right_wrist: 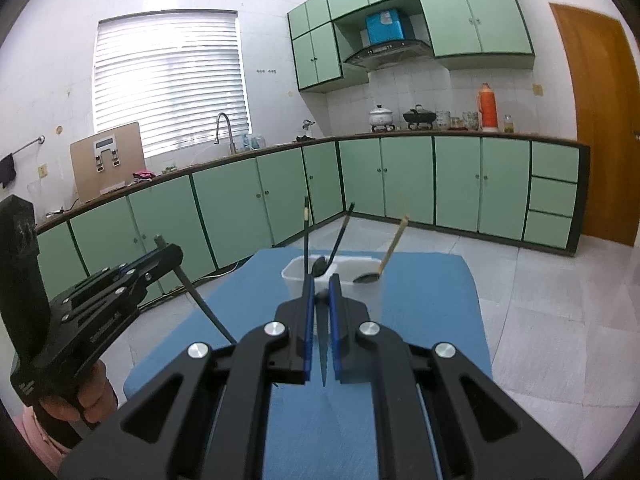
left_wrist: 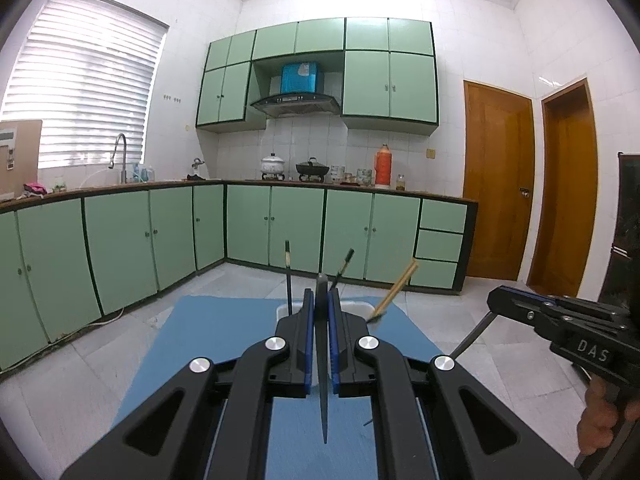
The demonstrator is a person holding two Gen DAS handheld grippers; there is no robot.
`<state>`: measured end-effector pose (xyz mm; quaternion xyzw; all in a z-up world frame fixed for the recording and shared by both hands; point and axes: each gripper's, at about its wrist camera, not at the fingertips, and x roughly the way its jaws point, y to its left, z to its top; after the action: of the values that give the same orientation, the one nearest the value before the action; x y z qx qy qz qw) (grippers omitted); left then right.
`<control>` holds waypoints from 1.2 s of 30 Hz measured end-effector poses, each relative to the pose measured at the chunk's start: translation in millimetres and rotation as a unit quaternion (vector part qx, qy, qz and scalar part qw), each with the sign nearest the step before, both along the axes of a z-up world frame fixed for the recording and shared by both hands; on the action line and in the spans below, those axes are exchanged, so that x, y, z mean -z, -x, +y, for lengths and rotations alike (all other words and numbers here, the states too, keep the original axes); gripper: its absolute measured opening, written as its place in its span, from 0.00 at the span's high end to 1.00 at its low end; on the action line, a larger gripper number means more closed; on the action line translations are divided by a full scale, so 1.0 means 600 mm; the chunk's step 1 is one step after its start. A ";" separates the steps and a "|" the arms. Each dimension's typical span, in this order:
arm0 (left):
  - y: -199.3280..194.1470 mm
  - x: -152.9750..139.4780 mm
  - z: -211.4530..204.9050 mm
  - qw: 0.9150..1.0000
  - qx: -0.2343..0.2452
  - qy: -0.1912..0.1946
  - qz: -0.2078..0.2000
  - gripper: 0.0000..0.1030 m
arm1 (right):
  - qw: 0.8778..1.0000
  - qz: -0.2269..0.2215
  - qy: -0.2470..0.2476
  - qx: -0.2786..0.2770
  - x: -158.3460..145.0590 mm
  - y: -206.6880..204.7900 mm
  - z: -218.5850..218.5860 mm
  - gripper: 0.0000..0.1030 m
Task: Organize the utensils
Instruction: 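Lift both grey chopsticks and carry them over the white caddy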
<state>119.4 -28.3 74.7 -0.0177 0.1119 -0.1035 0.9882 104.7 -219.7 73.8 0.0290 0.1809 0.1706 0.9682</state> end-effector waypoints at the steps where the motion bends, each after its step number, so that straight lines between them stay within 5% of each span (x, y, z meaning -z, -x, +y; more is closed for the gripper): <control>1: -0.002 -0.005 0.001 1.000 -0.001 0.000 -0.003 0.94 | 1.000 -0.004 0.002 -0.001 -0.006 0.000 0.001 0.94; 20: -0.122 -0.148 0.005 0.994 -0.019 0.016 -0.108 0.93 | 0.996 -0.089 -0.002 0.011 -0.172 -0.108 -0.006 0.94; 26: -0.192 -0.144 -0.006 0.993 -0.026 0.010 -0.116 0.94 | 0.996 -0.082 0.004 0.020 -0.160 -0.175 -0.004 0.94; 36: -0.290 -0.075 -0.015 0.997 -0.029 0.003 -0.066 0.93 | 0.999 -0.030 0.003 0.022 -0.083 -0.270 0.007 0.94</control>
<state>293.7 -37.3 119.9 -0.0173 0.0458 -0.0762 0.9959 266.8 -215.8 123.4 0.0247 0.1516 0.1495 0.9767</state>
